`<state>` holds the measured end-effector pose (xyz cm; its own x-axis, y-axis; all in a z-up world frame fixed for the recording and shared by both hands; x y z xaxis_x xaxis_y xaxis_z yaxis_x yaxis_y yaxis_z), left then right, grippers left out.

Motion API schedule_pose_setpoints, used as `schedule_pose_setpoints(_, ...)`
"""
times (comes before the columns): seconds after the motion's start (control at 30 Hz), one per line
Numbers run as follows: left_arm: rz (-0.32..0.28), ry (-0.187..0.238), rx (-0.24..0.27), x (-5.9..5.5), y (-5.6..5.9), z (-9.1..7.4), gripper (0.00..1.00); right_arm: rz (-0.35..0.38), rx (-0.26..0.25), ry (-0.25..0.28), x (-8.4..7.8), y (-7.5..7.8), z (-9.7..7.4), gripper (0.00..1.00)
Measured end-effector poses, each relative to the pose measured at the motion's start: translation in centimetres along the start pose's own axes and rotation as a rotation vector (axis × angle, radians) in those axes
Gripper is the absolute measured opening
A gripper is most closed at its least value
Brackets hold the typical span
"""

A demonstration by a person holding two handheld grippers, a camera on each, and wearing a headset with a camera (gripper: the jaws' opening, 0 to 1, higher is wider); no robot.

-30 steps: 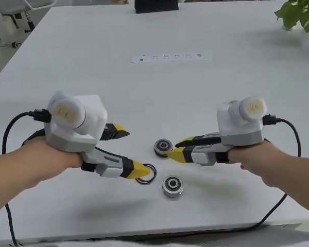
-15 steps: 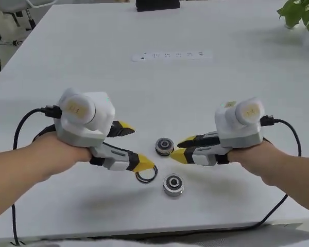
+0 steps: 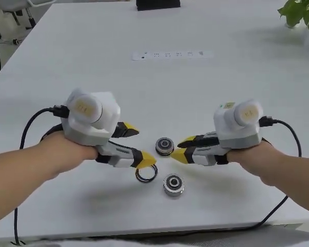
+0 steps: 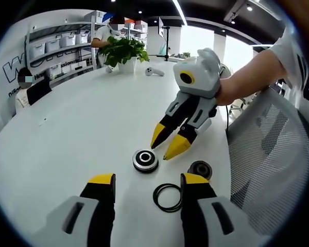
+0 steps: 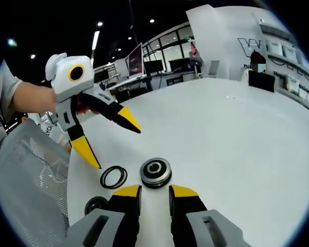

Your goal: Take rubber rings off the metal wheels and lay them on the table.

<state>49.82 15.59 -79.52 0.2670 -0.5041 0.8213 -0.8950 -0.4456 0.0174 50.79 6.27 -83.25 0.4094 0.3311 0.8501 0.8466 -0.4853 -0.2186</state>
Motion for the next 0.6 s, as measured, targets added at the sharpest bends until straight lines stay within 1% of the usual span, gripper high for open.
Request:
schedule_pose_setpoints(0.2,-0.011,0.0,-0.002,0.0,0.0,0.5,0.44,-0.007,-0.003,0.003,0.1,0.1,0.1,0.18)
schedule_pose_setpoints(0.37,-0.023,0.008,-0.001,0.3,-0.1,1.0,0.4,-0.015,-0.004,-0.006,-0.2,0.2,0.3,0.17)
schedule_pose_setpoints(0.5,-0.032,0.0,0.001,0.1,-0.3,1.5,0.39,-0.015,-0.003,-0.007,-0.2,0.2,0.4,0.17)
schedule_pose_setpoints(0.6,-0.035,0.001,0.0,0.1,-0.2,1.6,0.37,-0.019,-0.005,-0.007,-0.1,0.2,0.4,0.17)
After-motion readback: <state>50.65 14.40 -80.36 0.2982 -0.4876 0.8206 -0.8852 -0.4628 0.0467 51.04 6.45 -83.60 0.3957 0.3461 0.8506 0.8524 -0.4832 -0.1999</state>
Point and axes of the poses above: the centre of the closed fingertips' face, and the gripper's own axes: z roughly forward along the fingers, y roughly to its right, x roughly out of its top, the point moved 3 cm from there along -z, roughly backward along the fingers, and after that the axes turned 4 degrees about y, right-handed, at the moved point
